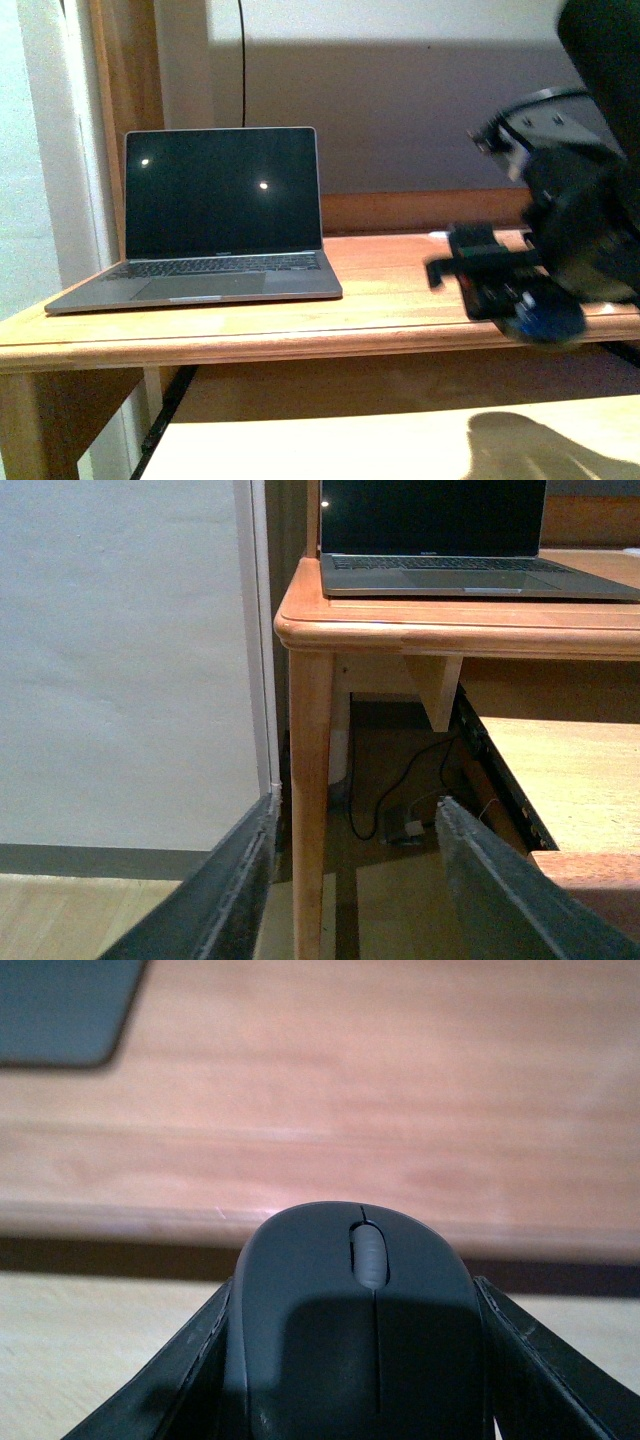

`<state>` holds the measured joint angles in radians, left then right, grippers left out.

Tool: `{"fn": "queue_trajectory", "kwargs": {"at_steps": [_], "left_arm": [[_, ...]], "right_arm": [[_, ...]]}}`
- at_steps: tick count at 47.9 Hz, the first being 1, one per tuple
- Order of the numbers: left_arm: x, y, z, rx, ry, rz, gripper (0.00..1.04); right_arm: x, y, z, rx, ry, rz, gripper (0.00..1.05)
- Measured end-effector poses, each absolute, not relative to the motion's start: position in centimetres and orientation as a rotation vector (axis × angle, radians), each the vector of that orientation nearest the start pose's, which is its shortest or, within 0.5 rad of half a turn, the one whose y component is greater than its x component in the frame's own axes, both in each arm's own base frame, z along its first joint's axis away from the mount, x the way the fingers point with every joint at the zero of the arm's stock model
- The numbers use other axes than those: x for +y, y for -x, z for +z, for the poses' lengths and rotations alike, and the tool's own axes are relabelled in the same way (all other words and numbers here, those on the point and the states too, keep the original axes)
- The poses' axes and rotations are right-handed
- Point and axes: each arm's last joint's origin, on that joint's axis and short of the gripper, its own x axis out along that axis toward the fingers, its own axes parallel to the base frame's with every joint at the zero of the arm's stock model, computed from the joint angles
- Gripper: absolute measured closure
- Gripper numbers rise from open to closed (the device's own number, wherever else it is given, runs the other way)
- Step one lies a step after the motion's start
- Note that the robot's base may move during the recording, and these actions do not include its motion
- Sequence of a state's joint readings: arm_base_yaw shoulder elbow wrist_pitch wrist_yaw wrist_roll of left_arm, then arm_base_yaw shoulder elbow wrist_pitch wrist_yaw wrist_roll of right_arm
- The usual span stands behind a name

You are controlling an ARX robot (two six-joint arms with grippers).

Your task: Place mouse

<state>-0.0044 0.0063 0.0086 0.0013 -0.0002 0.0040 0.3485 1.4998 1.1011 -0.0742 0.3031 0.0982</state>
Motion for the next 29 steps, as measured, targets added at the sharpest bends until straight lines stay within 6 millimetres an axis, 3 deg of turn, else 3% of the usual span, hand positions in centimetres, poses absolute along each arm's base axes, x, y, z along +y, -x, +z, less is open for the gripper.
{"fn": "queue_trajectory", "kwargs": {"at_steps": [6,12,19,29], "left_arm": [[0.0,-9.8,16.6,-0.004,-0.004,-0.005,0.26],[0.0,-9.8,16.6,-0.004,-0.004,-0.004,0.07],[0.0,-9.8,16.6,-0.004,-0.004,-0.004,0.08],[0.0,-9.8,16.6,-0.004,-0.004,-0.004,0.08]], "right_arm": [[12.9,-34.6,31.0,0.394,0.042,0.006,0.44],[14.2,-38.2,31.3,0.388,0.060,-0.054,0.44],[14.7,-43.4,29.6,0.430,0.114,-0.139,0.44],[14.8,-47.0,28.2,0.441,0.118,-0.157,0.44]]}}
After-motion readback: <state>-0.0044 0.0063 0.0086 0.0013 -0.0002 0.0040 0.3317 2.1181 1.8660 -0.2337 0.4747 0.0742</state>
